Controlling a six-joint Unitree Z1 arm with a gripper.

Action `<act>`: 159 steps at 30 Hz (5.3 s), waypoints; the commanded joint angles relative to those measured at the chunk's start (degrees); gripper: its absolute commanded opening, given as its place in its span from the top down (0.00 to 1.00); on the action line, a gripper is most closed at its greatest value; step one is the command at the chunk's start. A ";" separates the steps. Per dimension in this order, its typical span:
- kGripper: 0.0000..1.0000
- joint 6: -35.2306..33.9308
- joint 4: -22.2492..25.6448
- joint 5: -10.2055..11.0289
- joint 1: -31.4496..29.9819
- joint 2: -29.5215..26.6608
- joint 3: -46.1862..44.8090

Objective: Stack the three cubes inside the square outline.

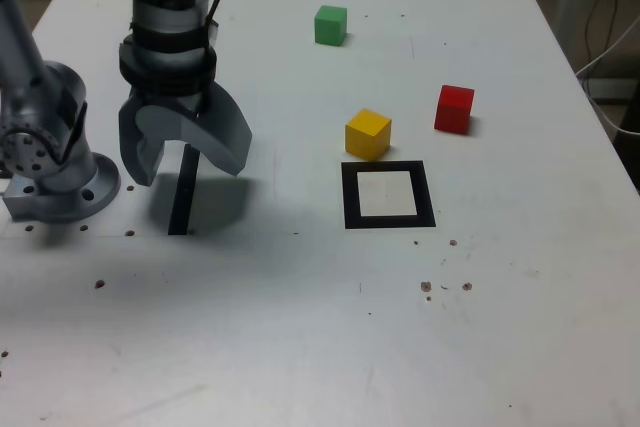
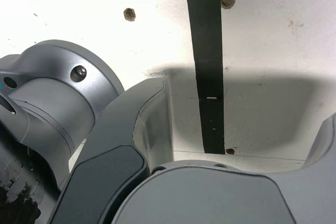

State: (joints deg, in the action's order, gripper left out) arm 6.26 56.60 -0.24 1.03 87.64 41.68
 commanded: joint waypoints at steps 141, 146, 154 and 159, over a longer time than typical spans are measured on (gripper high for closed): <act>0.71 18.97 29.26 7.63 10.04 53.24 82.84; 0.71 18.97 29.46 7.68 9.95 52.99 82.87; 0.71 18.81 30.93 8.06 8.80 50.14 82.80; 0.71 17.19 31.77 7.84 7.03 46.25 81.14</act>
State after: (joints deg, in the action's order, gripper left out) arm 24.10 88.14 7.73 8.74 134.95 123.61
